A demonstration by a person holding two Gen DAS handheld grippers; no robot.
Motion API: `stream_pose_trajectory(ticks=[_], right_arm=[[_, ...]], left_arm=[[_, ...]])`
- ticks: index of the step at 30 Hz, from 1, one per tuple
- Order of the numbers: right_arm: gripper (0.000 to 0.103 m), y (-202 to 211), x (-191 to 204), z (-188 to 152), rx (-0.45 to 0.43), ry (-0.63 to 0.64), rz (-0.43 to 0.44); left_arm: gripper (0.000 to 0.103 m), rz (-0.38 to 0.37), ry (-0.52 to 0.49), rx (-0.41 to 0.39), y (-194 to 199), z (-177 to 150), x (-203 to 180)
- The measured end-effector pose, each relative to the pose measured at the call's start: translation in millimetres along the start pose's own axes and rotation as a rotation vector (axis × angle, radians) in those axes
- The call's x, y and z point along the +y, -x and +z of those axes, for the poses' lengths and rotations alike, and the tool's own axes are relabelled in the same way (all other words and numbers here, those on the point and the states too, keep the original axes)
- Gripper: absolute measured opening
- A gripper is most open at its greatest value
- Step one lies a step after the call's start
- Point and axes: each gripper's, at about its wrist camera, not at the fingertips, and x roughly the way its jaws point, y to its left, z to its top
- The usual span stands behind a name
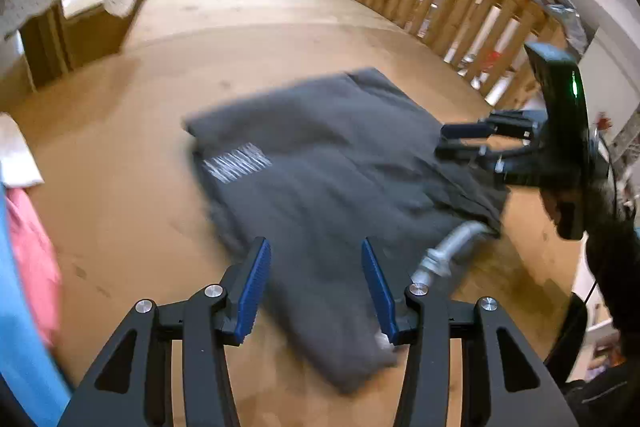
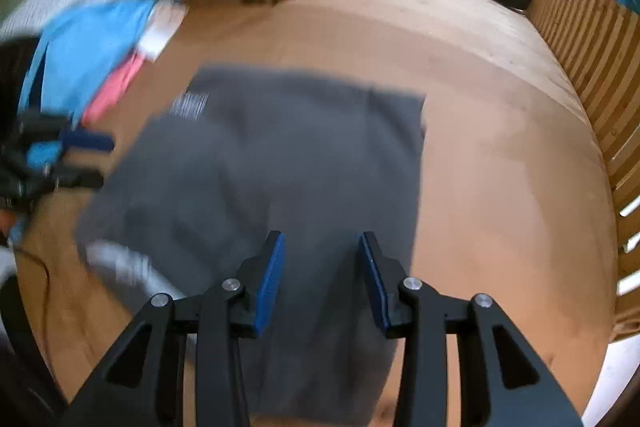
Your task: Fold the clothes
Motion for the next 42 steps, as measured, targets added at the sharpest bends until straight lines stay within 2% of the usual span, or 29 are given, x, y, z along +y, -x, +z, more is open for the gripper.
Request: stream_pose_trajectory(ticks=[2, 4, 5, 7, 11, 15, 22, 26, 30, 34, 38, 40, 42], right_arm=[[0.045, -6.6, 6.7, -11.0, 0.01, -0.013, -0.011], [0.045, -5.7, 4.2, -19.1, -0.043, -0.077, -0.005], [0.045, -6.0, 1.7, -21.8, -0.057, -0.113, 0.008], [0.045, -7.0, -0.3, -20.5, -0.064, -0.129, 0.004], [0.047, -13.8, 6.2, -11.7, -0.057, -0.108, -0.062], [0.048, -20.2, -20.5, -3.6, -0.049, -0.142, -0.089], [0.049, -21.9, -101.4, 5.4, 0.002, -0.244, -0.114], [0.049, -29.5, -145.7, 22.4, 0.082, -0.291, -0.126], [0.05, -35.5, -179.6, 34.6, 0.146, -0.36, -0.144], [0.052, -29.0, -187.3, 33.8, 0.164, -0.406, -0.124], [0.052, -5.0, -184.9, 33.0, 0.11, -0.445, -0.155], [0.052, -0.3, -176.7, 28.4, 0.119, -0.416, -0.16], [0.052, -7.6, -167.6, 23.9, 0.147, -0.378, -0.153]], left_arm=[[0.045, -0.002, -0.024, 0.023, -13.2, -8.8, -12.9], [0.046, 0.032, -0.046, 0.07, -35.1, -13.1, -17.2], [0.047, 0.067, -0.091, 0.041, -38.3, -13.9, -21.9], [0.048, 0.105, -0.142, 0.054, -43.4, -11.2, -28.3], [0.05, 0.128, -0.165, 0.071, -58.0, 5.4, -27.5], [0.051, 0.117, -0.164, 0.06, -75.6, 29.8, -25.5], [0.052, 0.058, -0.182, 0.048, -108.5, 84.8, -45.5], [0.054, -0.004, -0.175, 0.098, -139.1, 127.1, -54.3], [0.054, -0.093, -0.092, 0.153, -161.8, 162.8, -53.8], [0.053, -0.107, -0.023, 0.169, -159.8, 171.8, -47.2], [0.053, -0.056, -0.03, 0.109, -119.0, 155.0, -49.7], [0.053, -0.055, -0.044, 0.118, -108.4, 148.6, -55.5], [0.053, -0.035, -0.102, 0.142, -108.0, 141.0, -64.5]])
